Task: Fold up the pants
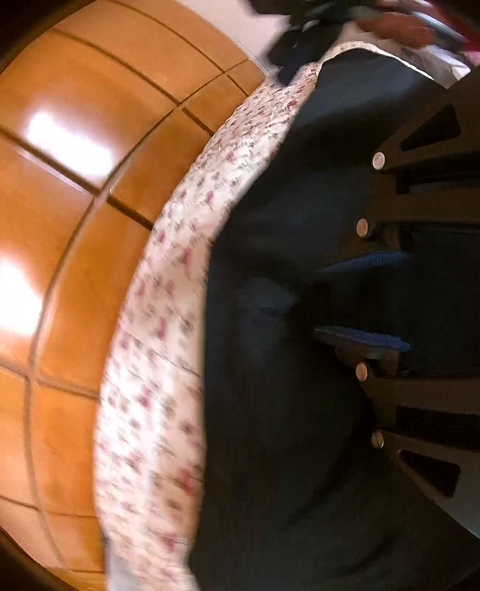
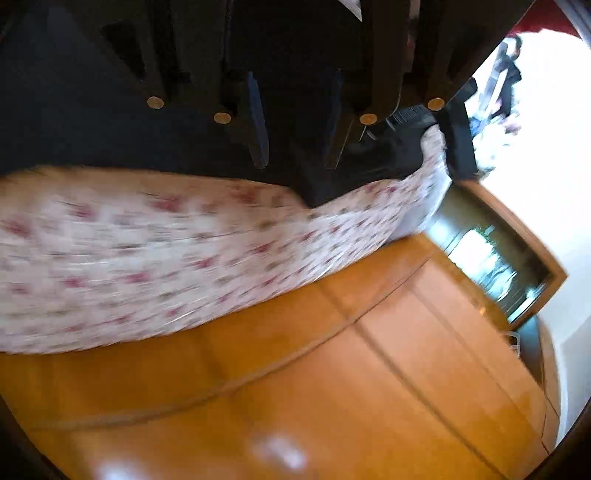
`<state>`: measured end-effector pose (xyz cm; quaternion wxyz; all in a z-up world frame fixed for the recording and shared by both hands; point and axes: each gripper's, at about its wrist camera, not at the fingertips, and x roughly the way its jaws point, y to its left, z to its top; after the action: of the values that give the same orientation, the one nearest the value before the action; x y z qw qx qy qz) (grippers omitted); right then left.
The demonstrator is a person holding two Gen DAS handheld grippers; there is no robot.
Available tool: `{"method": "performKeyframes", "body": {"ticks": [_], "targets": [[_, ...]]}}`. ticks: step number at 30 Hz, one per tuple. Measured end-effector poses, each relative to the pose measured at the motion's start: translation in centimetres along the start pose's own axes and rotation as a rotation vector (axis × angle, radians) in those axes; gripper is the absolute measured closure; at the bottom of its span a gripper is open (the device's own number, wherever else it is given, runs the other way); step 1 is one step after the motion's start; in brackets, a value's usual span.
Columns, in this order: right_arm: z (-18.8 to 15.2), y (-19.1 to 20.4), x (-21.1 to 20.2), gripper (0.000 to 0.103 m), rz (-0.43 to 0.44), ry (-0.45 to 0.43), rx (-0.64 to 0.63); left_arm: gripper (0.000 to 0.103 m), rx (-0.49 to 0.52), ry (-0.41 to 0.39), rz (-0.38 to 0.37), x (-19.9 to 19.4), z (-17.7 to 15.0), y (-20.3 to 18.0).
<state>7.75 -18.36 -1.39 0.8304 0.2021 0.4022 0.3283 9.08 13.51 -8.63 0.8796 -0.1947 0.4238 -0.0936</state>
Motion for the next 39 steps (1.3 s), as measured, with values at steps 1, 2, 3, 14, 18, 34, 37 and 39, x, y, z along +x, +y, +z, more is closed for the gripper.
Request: {"method": "performKeyframes", "body": {"ticks": [1, 2, 3, 14, 18, 34, 37, 39], "targets": [[0.9, 0.3, 1.9, 0.071, 0.013, 0.030, -0.004, 0.081, -0.004, -0.021, -0.032, -0.3, -0.6, 0.7], [1.7, 0.4, 3.6, 0.071, 0.017, 0.055, -0.012, 0.082, 0.002, -0.040, -0.056, -0.7, -1.2, 1.1], [2.3, 0.7, 5.4, 0.071, 0.013, 0.081, -0.024, 0.082, 0.011, -0.050, -0.069, -1.0, -1.5, 1.3], [3.9, 1.0, 18.0, 0.069, 0.150, 0.413, -0.035, 0.081, -0.022, -0.091, -0.124, -1.2, -1.6, 1.9], [4.3, -0.2, 18.6, 0.094, 0.074, 0.330, 0.017, 0.081, -0.075, -0.076, -0.126, -1.4, -1.1, 2.4], [4.1, -1.5, 12.6, 0.074, -0.023, -0.013, 0.075, 0.083, -0.127, -0.109, -0.030, -4.0, 2.4, 5.1], [2.6, 0.3, 9.7, 0.074, -0.089, -0.024, -0.040, 0.083, -0.136, -0.117, 0.063, -4.2, 4.2, 7.4], [0.9, 1.5, 9.0, 0.076, -0.118, 0.011, -0.126, 0.083, -0.144, -0.120, 0.145, -4.1, 4.7, 9.2]]}}
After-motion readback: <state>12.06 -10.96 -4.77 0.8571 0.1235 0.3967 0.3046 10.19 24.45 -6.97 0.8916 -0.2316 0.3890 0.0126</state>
